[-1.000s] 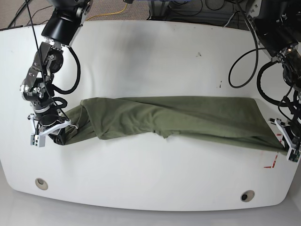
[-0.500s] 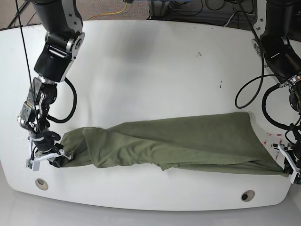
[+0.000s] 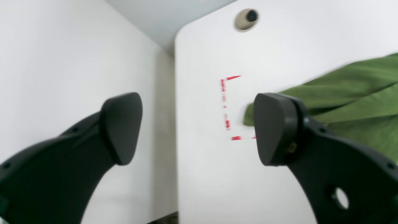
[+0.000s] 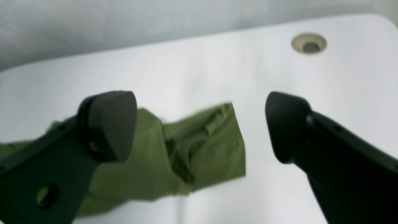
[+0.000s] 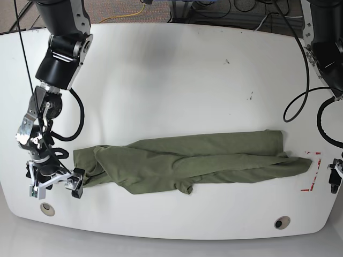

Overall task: Layout the t-shirt on the table in an organized manner, then fold the t-shirt properly
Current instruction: 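Open both grippers and raise them off the shirt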

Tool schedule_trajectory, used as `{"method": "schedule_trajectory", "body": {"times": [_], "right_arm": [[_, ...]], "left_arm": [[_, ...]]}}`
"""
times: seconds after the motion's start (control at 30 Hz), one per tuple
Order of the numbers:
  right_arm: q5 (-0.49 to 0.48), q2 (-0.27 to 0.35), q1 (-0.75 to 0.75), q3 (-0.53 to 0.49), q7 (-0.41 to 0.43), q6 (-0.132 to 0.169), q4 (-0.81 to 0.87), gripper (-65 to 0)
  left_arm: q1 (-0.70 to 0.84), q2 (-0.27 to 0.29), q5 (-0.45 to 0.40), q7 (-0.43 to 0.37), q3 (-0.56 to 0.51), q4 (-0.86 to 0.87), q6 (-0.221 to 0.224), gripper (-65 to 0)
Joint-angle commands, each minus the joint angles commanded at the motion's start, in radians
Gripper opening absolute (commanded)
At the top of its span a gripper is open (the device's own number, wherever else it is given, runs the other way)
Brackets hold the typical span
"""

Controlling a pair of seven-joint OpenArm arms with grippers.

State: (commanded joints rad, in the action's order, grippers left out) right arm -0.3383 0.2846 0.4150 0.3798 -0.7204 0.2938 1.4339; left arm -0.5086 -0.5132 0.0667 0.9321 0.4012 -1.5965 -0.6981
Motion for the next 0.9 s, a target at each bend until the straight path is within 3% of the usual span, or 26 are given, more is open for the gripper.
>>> {"method": "schedule_trajectory", "body": {"times": [0.17,0.23,0.33,0.47,0.63,0.77,0.9], "right_arm": [[0.006,0.0,-0.063,-0.002,0.005,0.002,-0.031,-3.6],[0.008,0.0,-0.066,-0.003,0.009,0.002,-0.077,-3.6],[0.008,0.003,-0.046,-0.005,0.075,0.002,-0.187,-3.6],[0.006,0.051,-0.006,-0.012,0.164,0.003,-0.338,-3.6],[0.009,0.094,0.101,-0.054,0.302,0.089,-0.624,-3.6],[0.009,0.106,0.143,-0.057,0.374,0.132,-0.761,-3.6],[0.009,0.094,0.143,-0.058,0.385,0.149,-0.773,-3.6]], "left_arm": [[0.133,0.009,0.0,0.0,0.025,-0.075,0.0,-11.9],[0.186,0.037,0.0,0.0,0.025,-0.097,0.0,-11.9],[0.261,0.08,0.0,0.0,0.025,-0.144,0.0,-11.9],[0.347,0.133,0.0,0.0,0.025,-0.193,0.0,-11.9],[0.427,0.212,-0.002,0.0,0.023,-0.23,0.0,-11.9],[0.465,0.242,-0.002,0.0,0.02,-0.261,0.0,-12.1],[0.486,0.245,-0.002,0.0,0.02,-0.264,0.0,-12.1]]}}
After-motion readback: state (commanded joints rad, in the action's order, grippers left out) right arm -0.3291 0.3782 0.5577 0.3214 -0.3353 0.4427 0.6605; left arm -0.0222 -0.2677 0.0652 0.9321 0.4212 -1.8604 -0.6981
